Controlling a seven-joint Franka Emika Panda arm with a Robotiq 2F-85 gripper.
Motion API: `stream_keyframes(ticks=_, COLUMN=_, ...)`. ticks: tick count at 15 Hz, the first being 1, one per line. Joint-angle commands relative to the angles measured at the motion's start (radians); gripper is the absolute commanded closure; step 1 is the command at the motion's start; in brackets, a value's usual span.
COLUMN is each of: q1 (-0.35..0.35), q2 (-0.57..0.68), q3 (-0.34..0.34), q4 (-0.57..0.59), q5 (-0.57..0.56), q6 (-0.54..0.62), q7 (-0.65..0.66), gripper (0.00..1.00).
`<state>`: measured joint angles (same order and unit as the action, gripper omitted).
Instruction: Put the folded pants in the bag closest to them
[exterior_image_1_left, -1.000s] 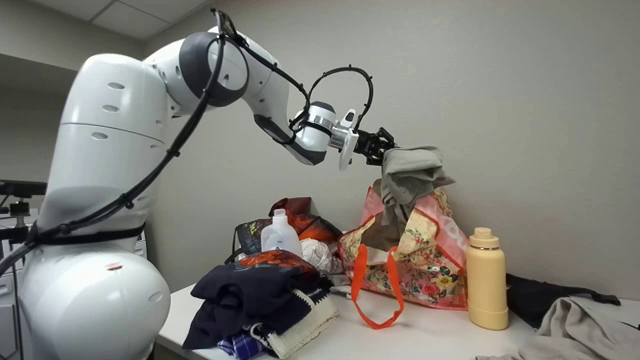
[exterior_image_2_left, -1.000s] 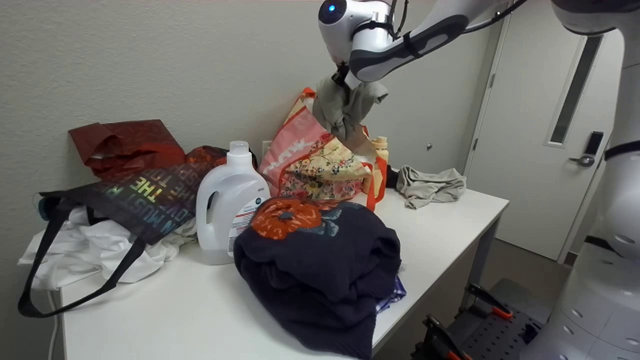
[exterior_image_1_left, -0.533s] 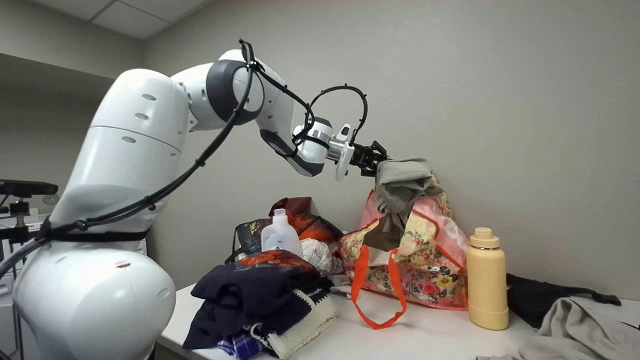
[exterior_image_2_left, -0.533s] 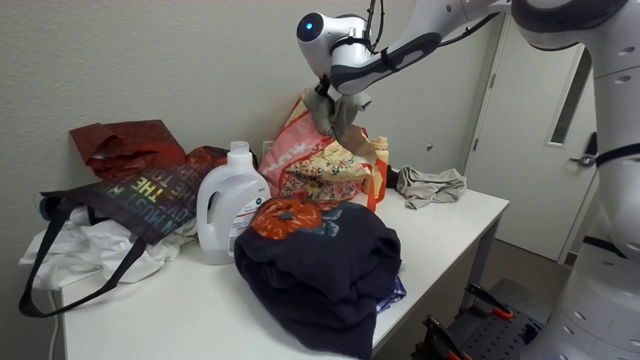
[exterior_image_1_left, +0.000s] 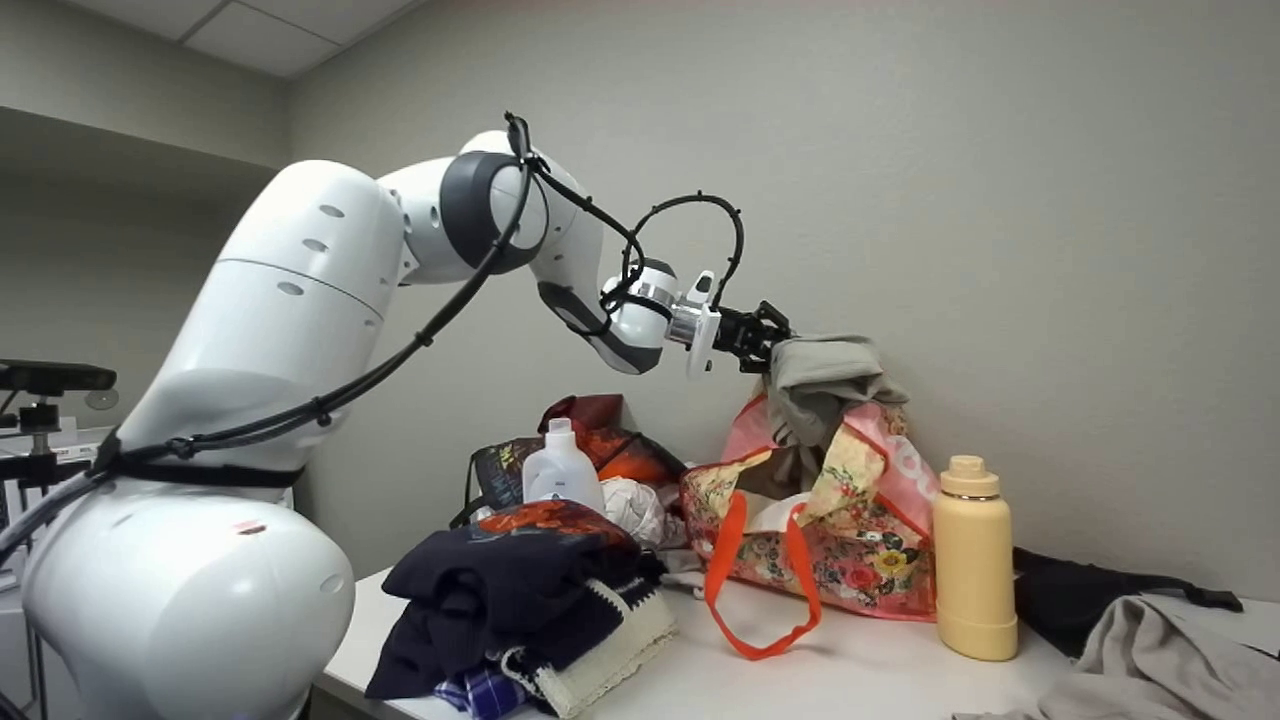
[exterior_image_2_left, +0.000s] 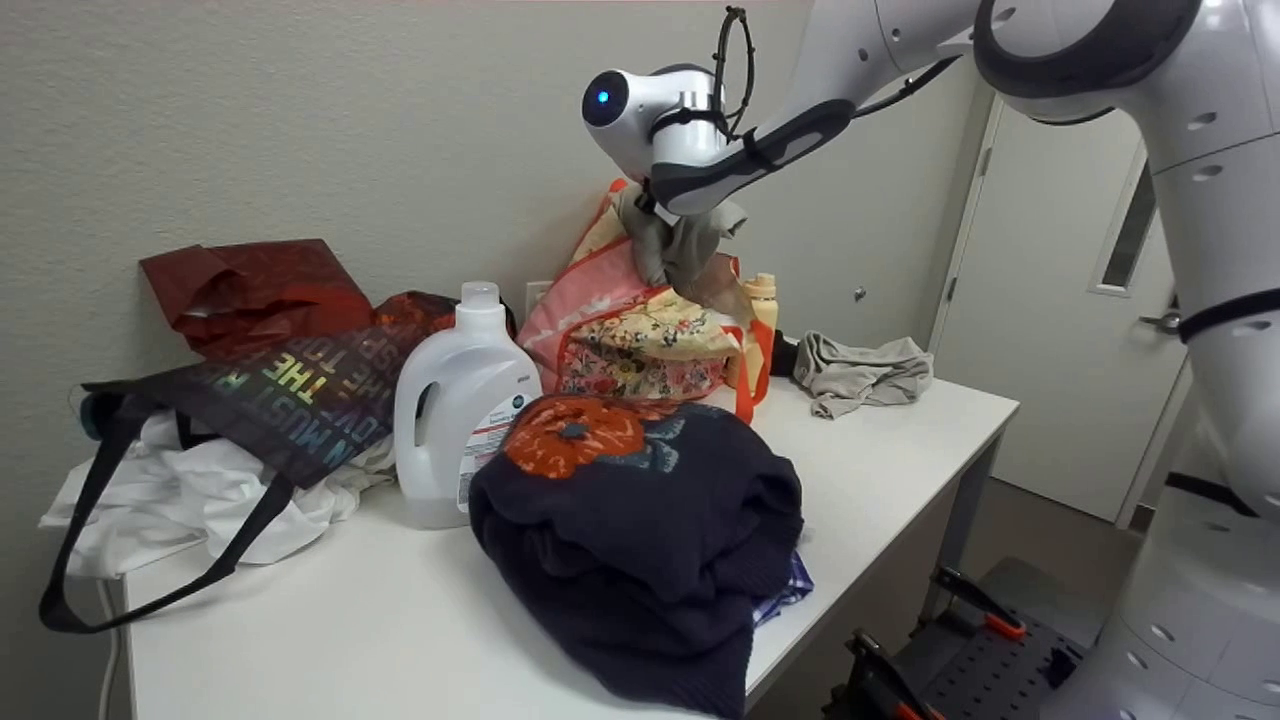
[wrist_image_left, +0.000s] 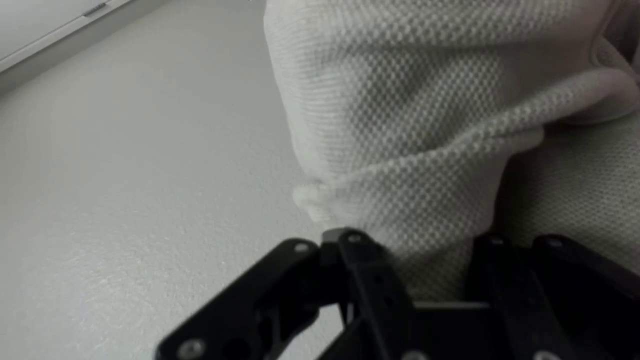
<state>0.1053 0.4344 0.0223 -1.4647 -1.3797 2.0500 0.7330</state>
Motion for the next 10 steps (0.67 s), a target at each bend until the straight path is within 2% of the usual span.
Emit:
stream_keyframes(ticks=1, q1=-0.001, q2=0.005, q3=-0.037, q4=0.038, q5=-0.031, q6=-0.050, q7=-0.008, gripper=0.92)
stream_keyframes(ticks=6, q1=-0.004, q2=0.008, q3=-0.070, q4=0.037, q5=-0.081, q6=-0.096, q7=0.015, gripper=0.92)
stream_keyframes(ticks=10, q1=0.002, q2=0.023, q3=-0.060, q4=0.025, q5=-0.102, q6=-0.097, q7=0.018, gripper=0.92)
